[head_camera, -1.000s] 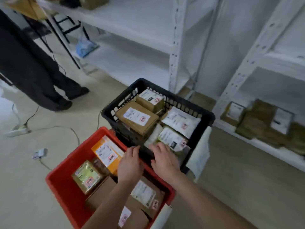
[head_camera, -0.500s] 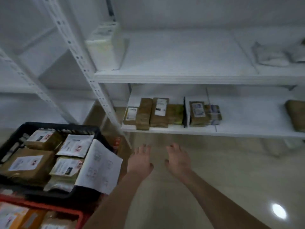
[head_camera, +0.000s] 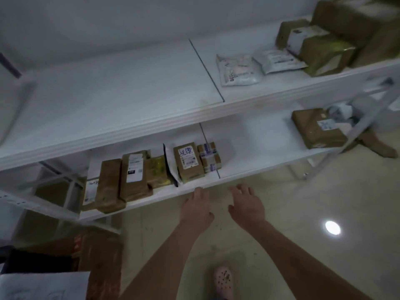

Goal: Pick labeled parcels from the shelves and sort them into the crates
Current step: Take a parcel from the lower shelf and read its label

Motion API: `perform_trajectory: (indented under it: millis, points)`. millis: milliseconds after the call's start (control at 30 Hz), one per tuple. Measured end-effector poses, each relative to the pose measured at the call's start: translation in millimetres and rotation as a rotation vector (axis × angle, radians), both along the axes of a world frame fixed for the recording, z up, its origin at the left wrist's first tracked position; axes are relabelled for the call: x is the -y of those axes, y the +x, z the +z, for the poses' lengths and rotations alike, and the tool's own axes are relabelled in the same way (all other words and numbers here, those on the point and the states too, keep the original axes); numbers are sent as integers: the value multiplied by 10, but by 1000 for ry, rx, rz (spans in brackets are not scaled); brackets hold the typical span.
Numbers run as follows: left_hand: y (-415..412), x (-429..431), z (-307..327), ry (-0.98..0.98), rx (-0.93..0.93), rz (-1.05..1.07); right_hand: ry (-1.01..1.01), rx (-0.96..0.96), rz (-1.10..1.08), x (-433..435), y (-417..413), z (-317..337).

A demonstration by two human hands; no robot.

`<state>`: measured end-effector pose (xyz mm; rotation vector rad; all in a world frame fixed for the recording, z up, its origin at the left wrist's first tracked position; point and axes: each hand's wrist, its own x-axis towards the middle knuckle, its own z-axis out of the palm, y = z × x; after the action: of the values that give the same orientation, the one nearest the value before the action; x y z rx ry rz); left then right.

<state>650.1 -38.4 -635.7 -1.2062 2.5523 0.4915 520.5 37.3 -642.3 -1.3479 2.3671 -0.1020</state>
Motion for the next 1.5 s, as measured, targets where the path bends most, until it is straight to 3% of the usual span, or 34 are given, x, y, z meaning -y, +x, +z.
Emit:
perform_trajectory:
  millis: [333, 633, 767, 933, 1067, 1167, 1233, 1367, 1500]
  points:
    - [-1099, 1135, -983, 28, -49, 75, 27, 66, -28, 1234, -1042, -975]
    - [-1476, 1798, -1675, -84, -157, 191, 36, 23, 136, 2111, -1285, -1950]
    - [-1591, 1909, -1879, -56, -190, 235, 56, -1, 259, 2238, -1397, -2193]
    - [-1858, 1931, -1967, 40, -278, 391, 112, -8, 246, 1999, -1712, -2209]
    - [-2102, 1946, -2000, 313, -373, 691, -47, 118, 228, 1803, -1901, -2260]
    - [-2181, 1893, -2013, 437, -438, 806, -241, 269, -74, 1788, -2002, -2256]
    - [-2206, 1874, -2022, 476, -466, 876, -229, 432, -266, 1850, -2063, -2216]
    - [-2247, 1856, -2029, 607, -563, 917, -147, 868, -409, 2006, -2122, -2129]
    - [-2255, 1772, -1906, 670, -638, 958, -225, 1106, -567, 1868, -2214, -1907]
